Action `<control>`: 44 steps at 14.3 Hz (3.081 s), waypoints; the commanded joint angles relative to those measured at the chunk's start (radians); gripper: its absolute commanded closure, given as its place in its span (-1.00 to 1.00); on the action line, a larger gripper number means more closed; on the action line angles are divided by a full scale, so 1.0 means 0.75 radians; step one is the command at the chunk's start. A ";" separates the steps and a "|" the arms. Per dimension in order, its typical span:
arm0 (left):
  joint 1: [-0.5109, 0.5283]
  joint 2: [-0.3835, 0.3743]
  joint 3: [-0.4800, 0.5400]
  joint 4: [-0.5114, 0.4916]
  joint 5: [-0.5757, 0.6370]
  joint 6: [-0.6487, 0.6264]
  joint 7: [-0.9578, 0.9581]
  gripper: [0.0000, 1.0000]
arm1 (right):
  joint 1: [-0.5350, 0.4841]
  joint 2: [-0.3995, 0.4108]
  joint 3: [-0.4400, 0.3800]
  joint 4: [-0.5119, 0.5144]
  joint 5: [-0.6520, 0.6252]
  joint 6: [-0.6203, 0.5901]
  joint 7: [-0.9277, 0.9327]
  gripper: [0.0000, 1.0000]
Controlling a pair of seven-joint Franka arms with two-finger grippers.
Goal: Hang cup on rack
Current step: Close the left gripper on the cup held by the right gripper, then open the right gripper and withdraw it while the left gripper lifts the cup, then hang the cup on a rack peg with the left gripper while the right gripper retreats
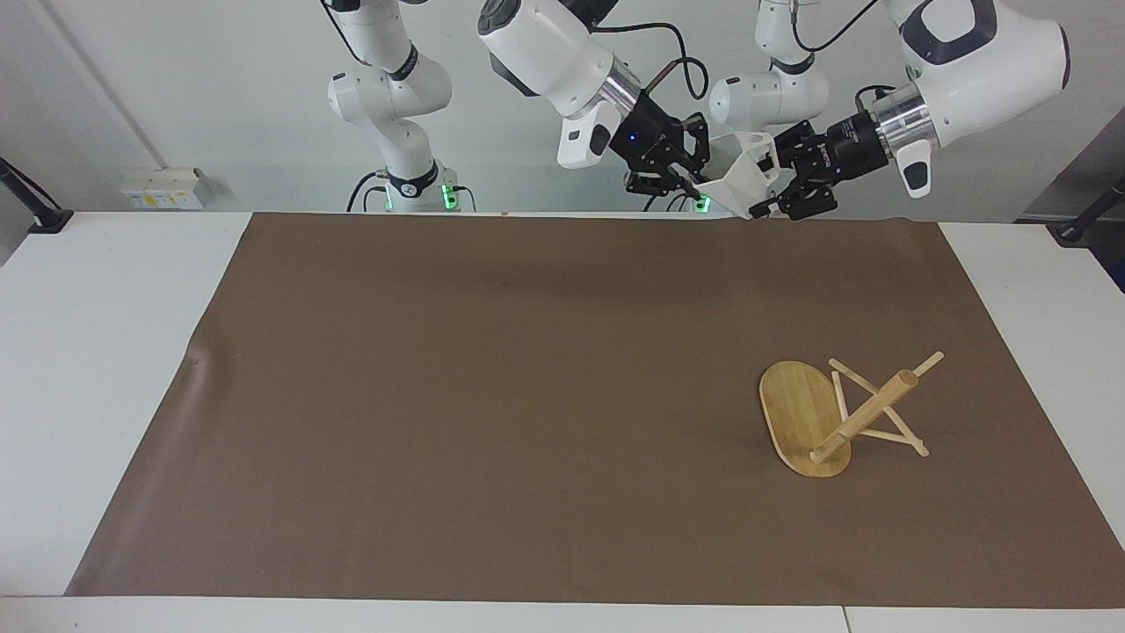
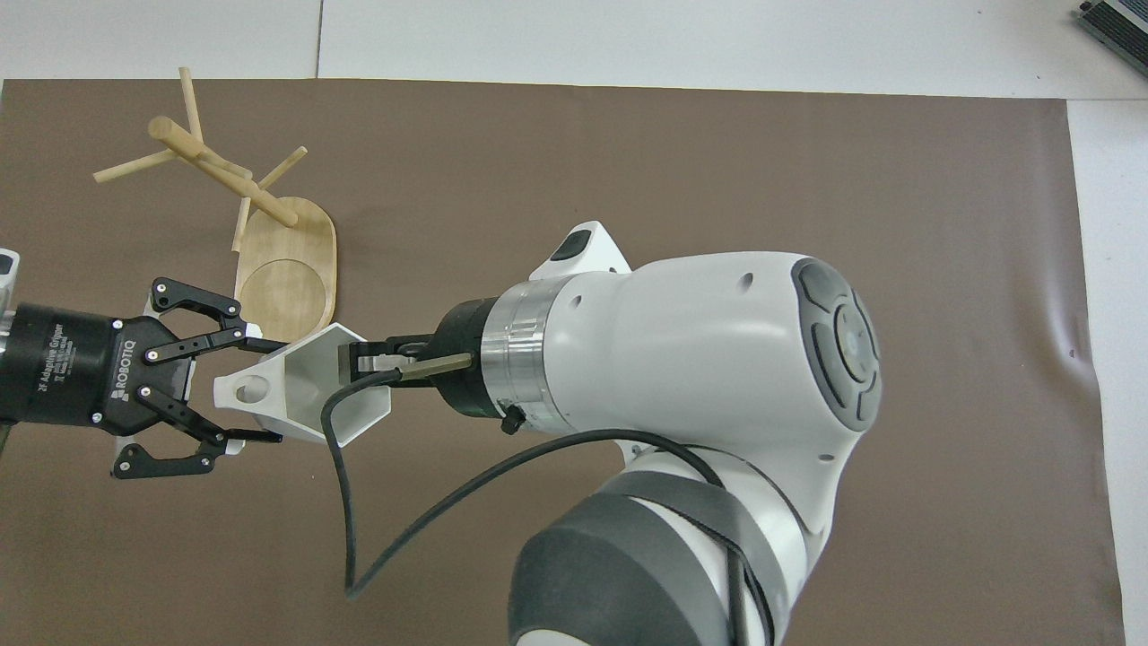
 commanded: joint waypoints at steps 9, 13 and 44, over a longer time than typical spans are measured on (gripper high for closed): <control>-0.008 -0.038 0.002 -0.040 0.256 0.100 -0.185 1.00 | -0.063 0.014 0.004 0.014 0.011 -0.037 -0.071 -1.00; -0.010 -0.048 -0.004 -0.112 0.318 0.309 -0.443 1.00 | -0.143 0.014 0.004 0.014 0.011 -0.039 -0.071 -1.00; -0.157 0.296 -0.033 -0.196 0.314 1.355 -0.901 1.00 | -0.675 0.003 -0.063 0.022 -0.938 -0.644 -0.337 -1.00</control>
